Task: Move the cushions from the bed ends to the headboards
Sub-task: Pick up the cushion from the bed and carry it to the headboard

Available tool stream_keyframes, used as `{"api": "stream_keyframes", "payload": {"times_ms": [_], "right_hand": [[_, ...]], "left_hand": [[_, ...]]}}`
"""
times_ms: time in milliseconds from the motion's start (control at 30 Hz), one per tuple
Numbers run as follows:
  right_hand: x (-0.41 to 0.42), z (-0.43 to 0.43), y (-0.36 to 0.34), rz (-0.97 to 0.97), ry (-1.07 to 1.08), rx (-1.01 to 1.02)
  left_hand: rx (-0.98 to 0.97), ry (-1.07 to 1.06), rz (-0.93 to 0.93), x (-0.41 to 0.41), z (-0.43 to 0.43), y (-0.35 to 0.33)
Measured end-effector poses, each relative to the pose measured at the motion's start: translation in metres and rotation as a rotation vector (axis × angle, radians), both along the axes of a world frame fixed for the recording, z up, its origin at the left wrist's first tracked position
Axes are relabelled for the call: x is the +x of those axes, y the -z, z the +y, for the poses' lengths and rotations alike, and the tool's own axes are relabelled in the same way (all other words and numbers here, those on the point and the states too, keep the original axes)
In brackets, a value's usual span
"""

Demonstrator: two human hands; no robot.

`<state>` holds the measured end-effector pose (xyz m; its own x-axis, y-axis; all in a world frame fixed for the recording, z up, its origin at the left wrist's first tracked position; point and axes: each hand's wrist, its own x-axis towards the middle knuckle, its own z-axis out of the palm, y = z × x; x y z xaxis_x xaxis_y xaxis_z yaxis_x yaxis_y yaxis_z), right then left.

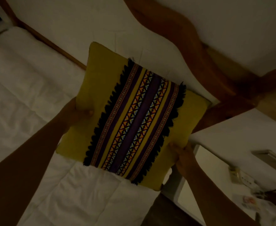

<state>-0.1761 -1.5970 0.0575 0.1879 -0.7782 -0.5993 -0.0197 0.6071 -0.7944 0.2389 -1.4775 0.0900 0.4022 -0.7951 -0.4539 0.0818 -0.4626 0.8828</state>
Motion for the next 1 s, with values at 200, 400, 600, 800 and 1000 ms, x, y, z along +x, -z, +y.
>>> {"api": "stream_keyframes", "payload": {"times_ms": [200,400,600,800,1000], "right_hand": [[0.007,-0.02,0.017,-0.008,0.087,0.0],[0.023,-0.037,0.022,0.043,0.086,0.037],[0.034,-0.046,0.029,0.025,0.198,-0.025],[0.04,-0.037,0.035,0.001,0.236,-0.148],[0.029,-0.05,0.03,0.059,0.258,-0.215]], "left_hand": [[0.006,0.045,-0.011,0.02,-0.057,0.034],[-0.003,0.114,-0.033,0.035,-0.106,0.042],[0.029,0.176,-0.059,0.042,-0.139,0.051],[-0.067,0.159,-0.004,0.04,-0.141,0.05],[-0.118,0.17,0.02,0.035,-0.16,0.051]]}}
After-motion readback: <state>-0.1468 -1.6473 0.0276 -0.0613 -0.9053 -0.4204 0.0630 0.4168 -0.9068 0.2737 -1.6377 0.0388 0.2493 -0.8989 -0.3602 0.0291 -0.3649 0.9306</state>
